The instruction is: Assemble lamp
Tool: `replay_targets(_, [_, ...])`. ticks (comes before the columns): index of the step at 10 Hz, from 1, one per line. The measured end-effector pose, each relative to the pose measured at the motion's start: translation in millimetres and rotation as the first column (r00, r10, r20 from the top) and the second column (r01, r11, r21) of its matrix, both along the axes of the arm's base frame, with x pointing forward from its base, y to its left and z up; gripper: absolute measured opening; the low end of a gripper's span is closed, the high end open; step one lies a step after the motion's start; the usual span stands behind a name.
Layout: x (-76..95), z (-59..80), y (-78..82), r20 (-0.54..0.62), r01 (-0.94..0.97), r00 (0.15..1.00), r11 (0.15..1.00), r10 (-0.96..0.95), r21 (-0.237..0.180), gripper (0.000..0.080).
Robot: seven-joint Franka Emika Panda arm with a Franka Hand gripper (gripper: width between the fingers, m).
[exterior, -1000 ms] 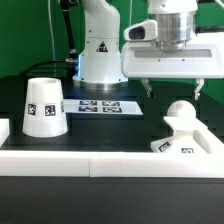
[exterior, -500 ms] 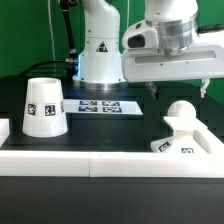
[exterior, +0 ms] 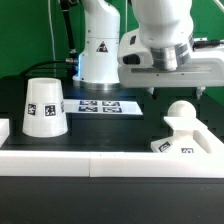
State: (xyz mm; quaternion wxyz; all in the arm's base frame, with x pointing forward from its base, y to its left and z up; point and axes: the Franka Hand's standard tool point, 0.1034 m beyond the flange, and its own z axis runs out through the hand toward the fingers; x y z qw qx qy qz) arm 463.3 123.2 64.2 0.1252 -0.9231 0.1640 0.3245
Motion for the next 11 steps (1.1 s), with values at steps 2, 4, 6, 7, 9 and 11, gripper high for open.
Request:
replay_targets(2, [-3.2,-4.0,3.7,-0.1,-0.017,0.995,0.999,0.02,0.034,0.0698])
replay_targets(4, [-4.7,-11.9,6.3,-0.139,-0.024,0.99,0.999,0.03,0.045,0.0698])
replay_targets(6, [-7.6,-17.0,11.1,-0.133,-0.029,0.991,0.999,0.034,0.042,0.0698])
replay_targets(7, [-10.1,-20.8,14.4,-0.136,-0.028,0.99,0.999,0.032,0.035,0.0698])
replay_targets(9, [-16.8,-27.9,19.3,-0.137,-0.033,0.99,0.999,0.037,0.029,0.0698])
replay_targets(11, [-24.7,-38.9,20.7,-0.136,-0.034,0.99,0.999,0.036,0.02,0.0698])
